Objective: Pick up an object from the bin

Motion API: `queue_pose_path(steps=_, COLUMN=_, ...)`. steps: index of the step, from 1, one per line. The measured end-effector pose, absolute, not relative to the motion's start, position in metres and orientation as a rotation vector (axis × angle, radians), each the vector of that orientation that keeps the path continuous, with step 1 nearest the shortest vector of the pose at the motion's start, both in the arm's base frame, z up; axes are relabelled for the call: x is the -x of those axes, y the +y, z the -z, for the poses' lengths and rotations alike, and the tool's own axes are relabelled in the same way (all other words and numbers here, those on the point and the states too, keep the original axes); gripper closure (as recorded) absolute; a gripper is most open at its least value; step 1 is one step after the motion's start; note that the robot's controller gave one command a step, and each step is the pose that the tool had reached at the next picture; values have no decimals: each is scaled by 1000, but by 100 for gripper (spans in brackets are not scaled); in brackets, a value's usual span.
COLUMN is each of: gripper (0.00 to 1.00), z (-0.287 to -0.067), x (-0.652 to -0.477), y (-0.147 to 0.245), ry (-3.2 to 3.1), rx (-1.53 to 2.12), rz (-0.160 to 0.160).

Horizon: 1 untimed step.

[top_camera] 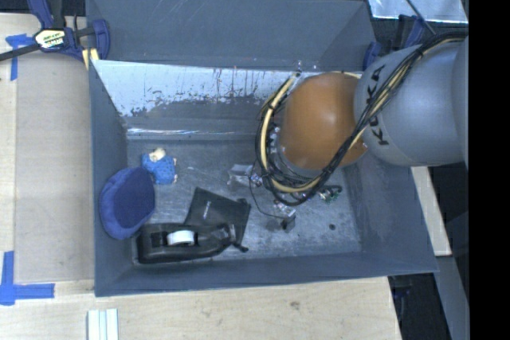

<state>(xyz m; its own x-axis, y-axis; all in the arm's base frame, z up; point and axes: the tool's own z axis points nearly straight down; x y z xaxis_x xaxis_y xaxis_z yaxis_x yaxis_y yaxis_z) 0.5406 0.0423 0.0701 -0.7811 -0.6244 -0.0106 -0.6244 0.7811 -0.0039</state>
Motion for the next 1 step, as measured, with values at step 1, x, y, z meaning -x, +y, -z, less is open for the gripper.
queue_pose_path(steps=1, gripper=0, z=-70, x=-538, y=42, ry=2997, rx=931, rz=0)
